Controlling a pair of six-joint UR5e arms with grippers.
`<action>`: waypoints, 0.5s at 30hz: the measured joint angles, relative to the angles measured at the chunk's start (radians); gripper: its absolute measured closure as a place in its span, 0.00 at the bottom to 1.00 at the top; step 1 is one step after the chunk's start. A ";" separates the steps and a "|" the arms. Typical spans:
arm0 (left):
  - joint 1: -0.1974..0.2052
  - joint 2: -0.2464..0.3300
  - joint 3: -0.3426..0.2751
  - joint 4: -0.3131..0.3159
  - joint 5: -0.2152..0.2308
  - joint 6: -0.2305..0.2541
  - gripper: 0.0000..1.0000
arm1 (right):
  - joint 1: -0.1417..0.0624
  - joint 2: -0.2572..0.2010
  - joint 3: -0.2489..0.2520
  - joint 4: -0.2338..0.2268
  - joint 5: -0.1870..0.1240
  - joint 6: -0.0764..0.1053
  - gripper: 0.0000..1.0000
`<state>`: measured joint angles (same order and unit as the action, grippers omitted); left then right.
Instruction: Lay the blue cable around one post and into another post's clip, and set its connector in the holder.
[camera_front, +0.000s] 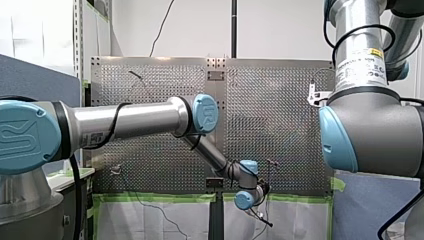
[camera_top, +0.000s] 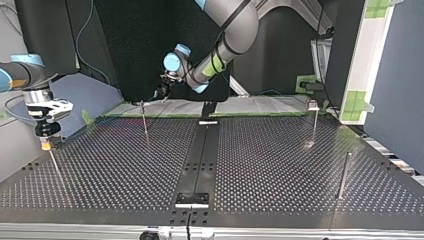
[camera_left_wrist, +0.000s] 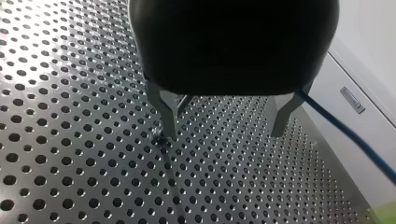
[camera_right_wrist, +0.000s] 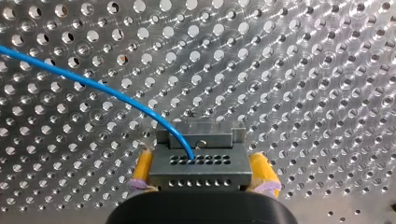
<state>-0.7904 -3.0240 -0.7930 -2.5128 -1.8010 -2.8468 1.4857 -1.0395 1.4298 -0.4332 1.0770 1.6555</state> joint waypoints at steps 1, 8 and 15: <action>0.000 0.000 0.000 0.002 0.000 0.000 0.30 | 0.000 0.000 0.000 0.000 0.000 0.000 0.20; 0.000 0.000 0.000 0.012 0.001 0.001 0.54 | -0.001 0.000 0.000 0.000 0.000 0.001 0.20; 0.005 0.000 0.001 0.010 -0.001 0.009 0.54 | -0.001 0.000 0.000 -0.001 0.000 0.001 0.20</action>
<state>-0.7857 -3.0239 -0.7920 -2.5024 -1.8023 -2.8377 1.4847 -1.0395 1.4300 -0.4338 1.0767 1.6563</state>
